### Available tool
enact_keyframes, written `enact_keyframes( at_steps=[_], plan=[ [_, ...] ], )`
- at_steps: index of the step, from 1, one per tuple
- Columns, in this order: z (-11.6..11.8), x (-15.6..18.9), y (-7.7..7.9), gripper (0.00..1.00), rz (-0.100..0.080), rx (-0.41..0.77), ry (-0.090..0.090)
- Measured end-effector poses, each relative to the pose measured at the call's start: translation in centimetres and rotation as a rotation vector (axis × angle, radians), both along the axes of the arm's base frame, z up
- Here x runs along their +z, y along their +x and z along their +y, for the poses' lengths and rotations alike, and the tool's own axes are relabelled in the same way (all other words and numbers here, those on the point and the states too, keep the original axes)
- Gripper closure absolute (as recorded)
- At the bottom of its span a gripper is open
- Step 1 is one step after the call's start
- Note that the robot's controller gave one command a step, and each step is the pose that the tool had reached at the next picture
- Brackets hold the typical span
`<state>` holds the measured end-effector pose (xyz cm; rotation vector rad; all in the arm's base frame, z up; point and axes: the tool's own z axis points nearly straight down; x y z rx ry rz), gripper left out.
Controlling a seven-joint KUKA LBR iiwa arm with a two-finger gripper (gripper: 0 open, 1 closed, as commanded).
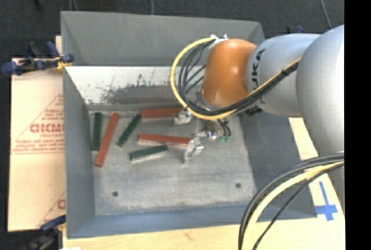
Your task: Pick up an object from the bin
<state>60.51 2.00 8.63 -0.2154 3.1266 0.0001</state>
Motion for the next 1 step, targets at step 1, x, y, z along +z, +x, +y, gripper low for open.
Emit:
enact_keyframes(
  at_steps=[1],
  plan=[
    [2.32,-0.49,3.05,1.00,0.008,0.076,-0.005]
  ],
)
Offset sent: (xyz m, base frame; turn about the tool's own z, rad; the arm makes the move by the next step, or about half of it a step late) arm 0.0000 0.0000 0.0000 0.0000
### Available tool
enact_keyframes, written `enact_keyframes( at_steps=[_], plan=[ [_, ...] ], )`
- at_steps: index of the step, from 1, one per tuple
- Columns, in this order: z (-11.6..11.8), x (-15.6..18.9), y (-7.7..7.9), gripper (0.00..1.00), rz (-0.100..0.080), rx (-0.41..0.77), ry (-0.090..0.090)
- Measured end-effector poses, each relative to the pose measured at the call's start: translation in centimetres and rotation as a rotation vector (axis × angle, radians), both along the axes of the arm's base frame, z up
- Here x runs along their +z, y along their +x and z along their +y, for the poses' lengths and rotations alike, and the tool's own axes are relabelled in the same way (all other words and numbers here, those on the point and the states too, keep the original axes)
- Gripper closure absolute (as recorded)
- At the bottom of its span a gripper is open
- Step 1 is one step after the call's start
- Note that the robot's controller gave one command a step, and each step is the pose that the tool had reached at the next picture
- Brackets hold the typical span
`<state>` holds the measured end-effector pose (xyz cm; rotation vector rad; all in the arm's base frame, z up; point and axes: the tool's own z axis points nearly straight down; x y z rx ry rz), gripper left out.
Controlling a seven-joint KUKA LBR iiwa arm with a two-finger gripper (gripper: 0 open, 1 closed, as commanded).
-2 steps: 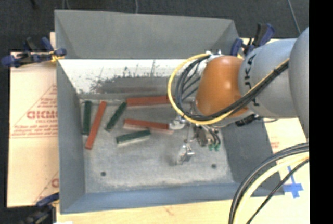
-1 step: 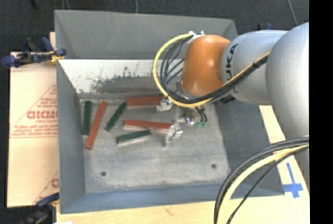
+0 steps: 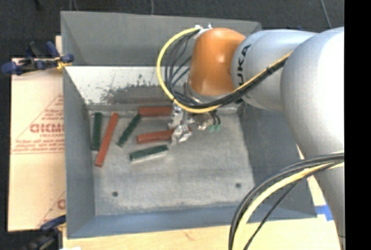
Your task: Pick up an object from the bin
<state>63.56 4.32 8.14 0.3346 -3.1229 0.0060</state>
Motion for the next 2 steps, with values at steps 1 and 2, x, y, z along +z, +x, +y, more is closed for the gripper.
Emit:
enact_keyframes(
  at_steps=[1,2],
  plan=[
    [0.0,0.0,0.0,1.00,-0.001,0.000,0.000],
    [0.5,15.0,-0.4,1.00,-0.010,-0.039,0.005]
  ],
)
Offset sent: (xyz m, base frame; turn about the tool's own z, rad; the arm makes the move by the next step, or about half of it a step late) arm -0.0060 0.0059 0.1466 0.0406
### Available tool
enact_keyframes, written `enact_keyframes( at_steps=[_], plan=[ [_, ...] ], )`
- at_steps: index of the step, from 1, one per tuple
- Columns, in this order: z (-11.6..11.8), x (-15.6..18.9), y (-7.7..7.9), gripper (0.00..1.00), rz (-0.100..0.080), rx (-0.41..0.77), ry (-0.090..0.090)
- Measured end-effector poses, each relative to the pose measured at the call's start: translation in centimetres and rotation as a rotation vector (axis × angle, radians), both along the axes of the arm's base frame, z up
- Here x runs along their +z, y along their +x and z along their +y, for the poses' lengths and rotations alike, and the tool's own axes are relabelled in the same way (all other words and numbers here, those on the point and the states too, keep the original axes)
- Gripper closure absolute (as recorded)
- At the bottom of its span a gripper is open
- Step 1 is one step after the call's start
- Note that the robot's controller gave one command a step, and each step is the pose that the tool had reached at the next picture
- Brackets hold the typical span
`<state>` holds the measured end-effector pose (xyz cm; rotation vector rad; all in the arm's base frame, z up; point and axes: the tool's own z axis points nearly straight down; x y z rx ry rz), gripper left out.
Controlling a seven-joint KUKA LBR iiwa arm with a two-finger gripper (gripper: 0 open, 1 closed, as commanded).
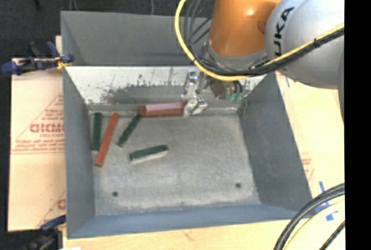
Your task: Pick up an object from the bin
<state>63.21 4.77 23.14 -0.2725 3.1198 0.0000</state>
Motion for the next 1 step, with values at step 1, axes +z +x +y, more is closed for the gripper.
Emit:
enact_keyframes(
  at_steps=[1],
  plan=[
    [-0.01,-0.20,-0.09,1.00,0.004,0.001,-0.001]
  ],
)
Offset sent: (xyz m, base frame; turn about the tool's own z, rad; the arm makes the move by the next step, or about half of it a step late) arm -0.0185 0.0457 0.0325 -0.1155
